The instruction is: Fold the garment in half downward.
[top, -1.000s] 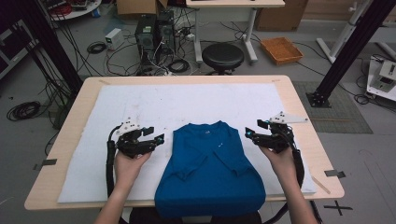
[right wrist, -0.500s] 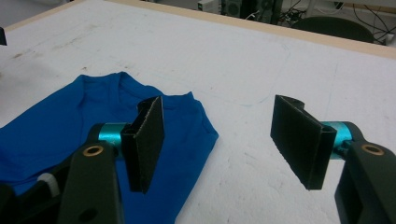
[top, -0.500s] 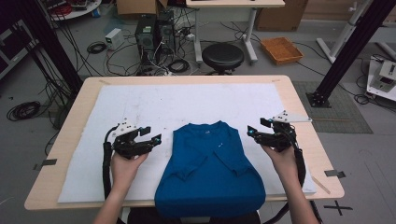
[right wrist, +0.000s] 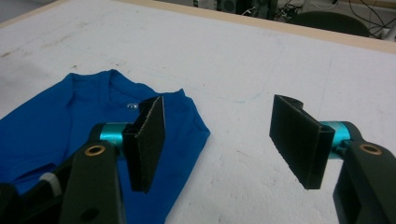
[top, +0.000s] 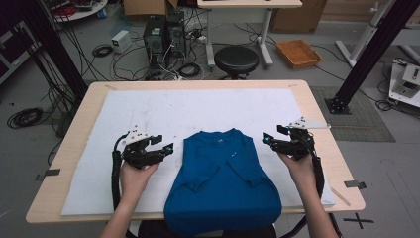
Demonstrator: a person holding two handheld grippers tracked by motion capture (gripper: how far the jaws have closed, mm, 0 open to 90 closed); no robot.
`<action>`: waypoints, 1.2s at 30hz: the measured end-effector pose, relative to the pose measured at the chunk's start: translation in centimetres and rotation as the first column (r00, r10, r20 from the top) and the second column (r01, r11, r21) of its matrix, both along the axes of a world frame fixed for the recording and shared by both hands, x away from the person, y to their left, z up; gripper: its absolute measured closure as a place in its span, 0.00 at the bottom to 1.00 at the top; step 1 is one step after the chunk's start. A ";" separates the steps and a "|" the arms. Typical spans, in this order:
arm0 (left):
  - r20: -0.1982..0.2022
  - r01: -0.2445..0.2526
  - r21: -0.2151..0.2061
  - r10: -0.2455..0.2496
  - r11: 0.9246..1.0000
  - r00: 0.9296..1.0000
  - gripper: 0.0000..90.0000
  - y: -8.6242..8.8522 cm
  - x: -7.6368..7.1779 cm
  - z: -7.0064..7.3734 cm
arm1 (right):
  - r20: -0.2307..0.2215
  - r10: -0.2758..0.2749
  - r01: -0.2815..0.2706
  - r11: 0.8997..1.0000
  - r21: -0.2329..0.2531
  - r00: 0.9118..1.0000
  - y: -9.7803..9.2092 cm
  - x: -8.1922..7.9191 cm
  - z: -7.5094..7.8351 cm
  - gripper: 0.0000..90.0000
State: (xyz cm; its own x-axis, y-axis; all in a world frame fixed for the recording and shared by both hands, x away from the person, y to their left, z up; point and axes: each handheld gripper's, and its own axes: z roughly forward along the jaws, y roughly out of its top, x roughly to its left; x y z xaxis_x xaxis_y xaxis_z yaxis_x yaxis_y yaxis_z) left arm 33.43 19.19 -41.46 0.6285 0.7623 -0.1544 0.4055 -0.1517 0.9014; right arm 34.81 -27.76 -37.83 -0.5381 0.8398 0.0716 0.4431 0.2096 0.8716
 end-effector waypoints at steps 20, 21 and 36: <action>-0.214 0.044 0.167 -0.007 0.985 0.977 0.75 -6.6 2.9 -3.1 | -0.231 -0.007 -0.013 0.996 -0.086 0.973 2.6 3.9 -6.0 0.72; -0.215 0.044 0.170 -0.006 0.984 0.977 0.76 -6.6 2.9 -3.3 | -0.236 0.008 -0.029 0.996 -0.085 0.972 2.9 4.0 -6.1 0.72; -0.190 0.021 0.176 0.013 0.984 0.982 0.89 -6.5 2.9 -3.3 | -0.239 0.039 -0.068 0.991 -0.113 0.970 4.2 3.7 -6.2 0.95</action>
State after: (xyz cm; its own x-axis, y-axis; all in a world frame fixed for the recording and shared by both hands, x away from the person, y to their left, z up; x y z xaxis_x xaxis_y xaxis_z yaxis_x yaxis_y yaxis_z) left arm 36.37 12.70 -44.80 0.6039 0.7857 -0.1339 0.5653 -0.3037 0.7670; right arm 38.47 -23.52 -44.02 -0.5624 0.8205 0.1025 0.6185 0.3351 0.7107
